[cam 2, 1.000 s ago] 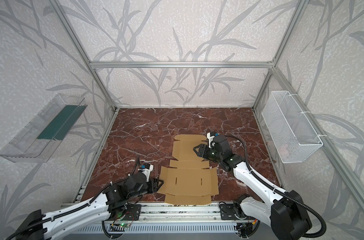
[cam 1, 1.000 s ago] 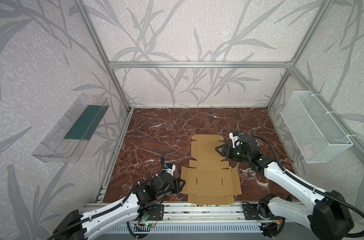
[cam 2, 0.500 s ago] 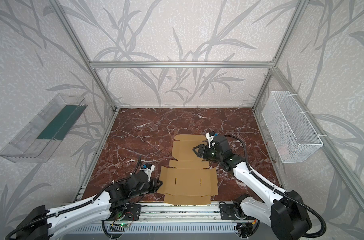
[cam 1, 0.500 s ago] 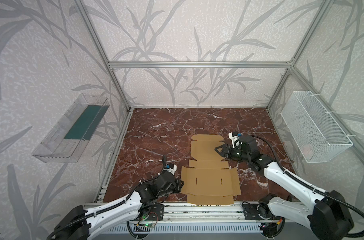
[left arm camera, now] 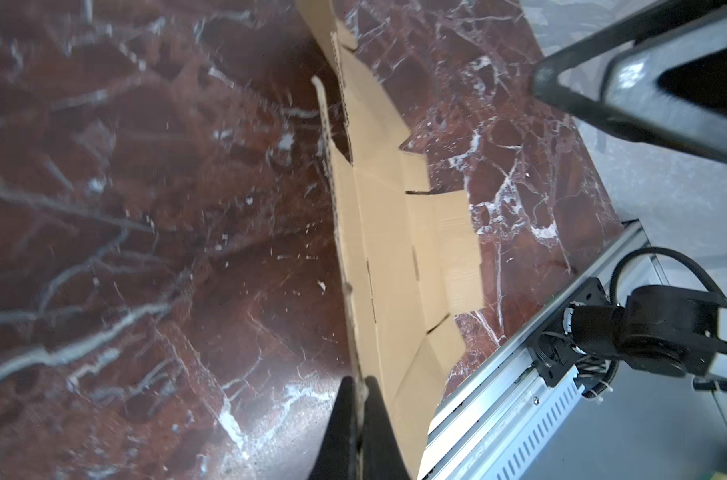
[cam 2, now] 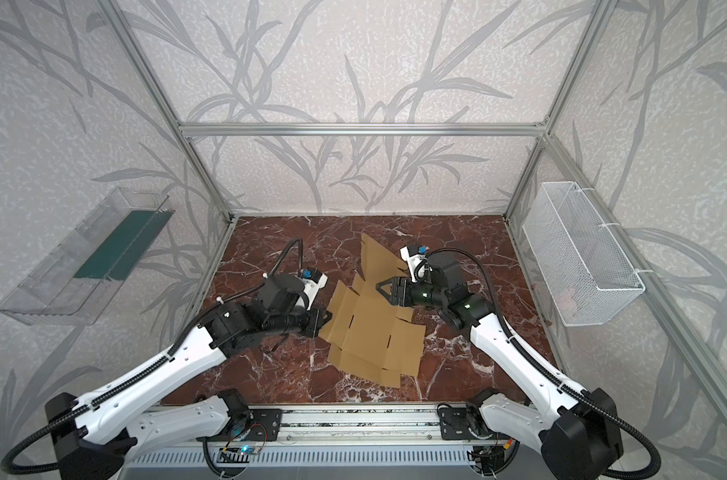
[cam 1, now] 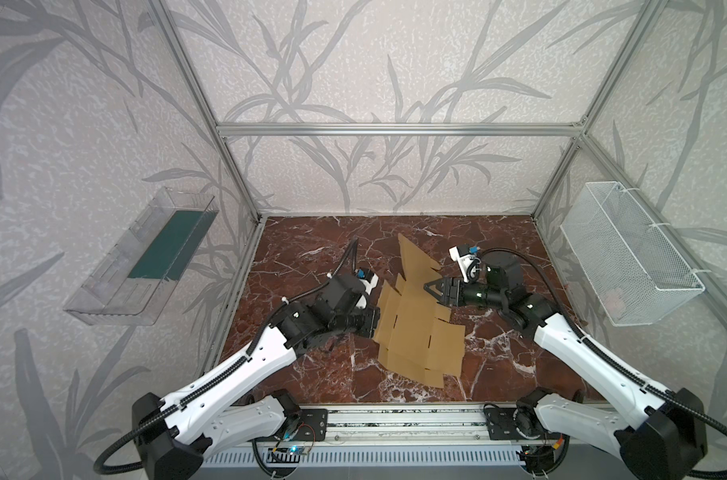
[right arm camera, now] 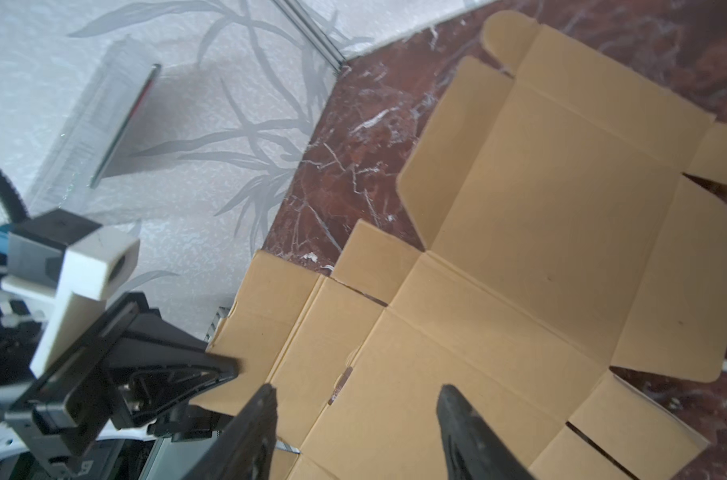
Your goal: Fold the paper box
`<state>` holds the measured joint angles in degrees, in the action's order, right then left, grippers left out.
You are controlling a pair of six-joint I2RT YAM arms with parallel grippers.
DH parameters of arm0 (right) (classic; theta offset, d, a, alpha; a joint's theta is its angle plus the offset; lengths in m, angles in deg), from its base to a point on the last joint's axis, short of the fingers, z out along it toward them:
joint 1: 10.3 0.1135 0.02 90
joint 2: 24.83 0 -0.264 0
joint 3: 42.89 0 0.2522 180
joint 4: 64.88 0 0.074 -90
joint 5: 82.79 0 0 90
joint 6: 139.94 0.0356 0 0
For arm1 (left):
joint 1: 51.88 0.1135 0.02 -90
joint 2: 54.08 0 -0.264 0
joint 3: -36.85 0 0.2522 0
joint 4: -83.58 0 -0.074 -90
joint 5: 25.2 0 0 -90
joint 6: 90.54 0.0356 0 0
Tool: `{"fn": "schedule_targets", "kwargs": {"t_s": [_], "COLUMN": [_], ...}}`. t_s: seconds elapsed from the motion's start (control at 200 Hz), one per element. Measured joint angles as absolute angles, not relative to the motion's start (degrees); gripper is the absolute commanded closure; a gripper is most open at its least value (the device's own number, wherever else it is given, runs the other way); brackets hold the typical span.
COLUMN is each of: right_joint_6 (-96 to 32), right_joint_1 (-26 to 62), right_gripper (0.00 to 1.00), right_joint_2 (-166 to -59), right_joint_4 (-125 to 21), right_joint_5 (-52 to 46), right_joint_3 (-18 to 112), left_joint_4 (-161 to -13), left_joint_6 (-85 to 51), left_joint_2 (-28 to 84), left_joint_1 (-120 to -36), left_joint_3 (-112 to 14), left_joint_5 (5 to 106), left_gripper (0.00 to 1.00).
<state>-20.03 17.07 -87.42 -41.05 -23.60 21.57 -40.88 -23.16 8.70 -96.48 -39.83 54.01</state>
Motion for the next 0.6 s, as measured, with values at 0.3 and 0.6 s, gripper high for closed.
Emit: {"fn": "schedule_targets", "kwargs": {"t_s": [0.3,0.6], "right_joint_6": [-29.9,-34.3], "right_joint_1": [17.1,17.2], "right_gripper": [0.34,0.35], "right_joint_2": [-76.9,-73.9], "right_joint_4": [-45.0,-51.7], "right_joint_5": [-30.2,-34.7], "right_joint_3": [22.9,19.8], "left_joint_4": [-20.1,-8.8], "left_joint_6": [0.1,12.4], "left_joint_2": [19.1,22.4], "left_joint_1": [-95.5,-95.5], "left_joint_3": [-67.3,-76.8], "left_joint_5": [45.7,38.8], "left_gripper": [1.00,1.00]}}
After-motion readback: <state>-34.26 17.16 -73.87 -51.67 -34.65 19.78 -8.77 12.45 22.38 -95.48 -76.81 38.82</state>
